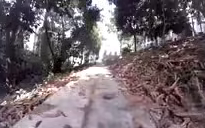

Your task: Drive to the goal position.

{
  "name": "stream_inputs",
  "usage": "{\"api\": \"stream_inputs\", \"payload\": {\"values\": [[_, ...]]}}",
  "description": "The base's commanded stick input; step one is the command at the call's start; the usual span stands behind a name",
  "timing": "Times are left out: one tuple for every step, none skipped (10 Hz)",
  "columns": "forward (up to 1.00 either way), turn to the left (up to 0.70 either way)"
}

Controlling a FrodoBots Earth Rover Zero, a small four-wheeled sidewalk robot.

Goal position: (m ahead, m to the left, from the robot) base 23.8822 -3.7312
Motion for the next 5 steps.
{"api": "stream_inputs", "payload": {"values": [[0.70,0.00],[0.70,0.00],[0.70,0.00],[0.70,0.00],[0.70,0.00]]}}
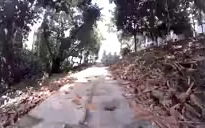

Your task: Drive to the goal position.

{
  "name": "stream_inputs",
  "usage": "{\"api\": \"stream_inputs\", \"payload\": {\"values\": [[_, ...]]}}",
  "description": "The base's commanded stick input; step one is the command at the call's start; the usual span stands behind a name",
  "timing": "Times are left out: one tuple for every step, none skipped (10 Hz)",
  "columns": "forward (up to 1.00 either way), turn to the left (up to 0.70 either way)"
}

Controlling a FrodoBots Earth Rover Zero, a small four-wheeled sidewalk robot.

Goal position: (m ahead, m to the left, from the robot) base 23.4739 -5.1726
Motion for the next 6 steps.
{"api": "stream_inputs", "payload": {"values": [[0.70,0.00],[0.70,0.00],[0.70,0.00],[0.70,0.00],[0.70,0.00],[0.70,0.00]]}}
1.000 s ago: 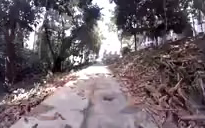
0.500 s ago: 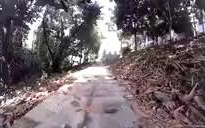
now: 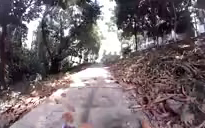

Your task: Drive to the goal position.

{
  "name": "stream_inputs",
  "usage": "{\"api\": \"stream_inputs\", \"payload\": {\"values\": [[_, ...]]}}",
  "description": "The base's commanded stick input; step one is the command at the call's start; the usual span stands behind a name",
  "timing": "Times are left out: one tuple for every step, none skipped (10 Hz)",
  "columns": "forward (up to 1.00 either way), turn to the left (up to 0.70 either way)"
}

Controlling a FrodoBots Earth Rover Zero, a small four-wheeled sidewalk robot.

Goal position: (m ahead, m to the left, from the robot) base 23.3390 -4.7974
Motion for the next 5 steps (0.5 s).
{"api": "stream_inputs", "payload": {"values": [[0.70,0.10],[0.70,0.27],[0.70,0.27],[0.70,0.23],[0.70,0.01]]}}
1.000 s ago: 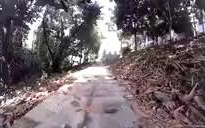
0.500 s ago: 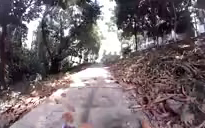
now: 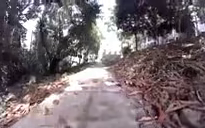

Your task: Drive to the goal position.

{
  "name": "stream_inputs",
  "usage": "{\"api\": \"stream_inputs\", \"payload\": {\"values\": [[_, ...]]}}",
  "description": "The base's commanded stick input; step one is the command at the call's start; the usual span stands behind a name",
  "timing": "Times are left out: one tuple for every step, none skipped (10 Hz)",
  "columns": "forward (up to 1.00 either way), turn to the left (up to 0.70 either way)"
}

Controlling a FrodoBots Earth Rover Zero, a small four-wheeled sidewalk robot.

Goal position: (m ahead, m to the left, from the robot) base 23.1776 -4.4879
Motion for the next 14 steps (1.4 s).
{"api": "stream_inputs", "payload": {"values": [[0.70,0.00],[0.70,0.00],[0.70,0.00],[0.70,0.00],[0.70,0.00],[0.70,0.00],[0.70,0.00],[0.70,0.00],[0.70,0.00],[0.70,0.00],[0.70,0.00],[0.70,0.00],[0.70,0.00],[0.70,0.00]]}}
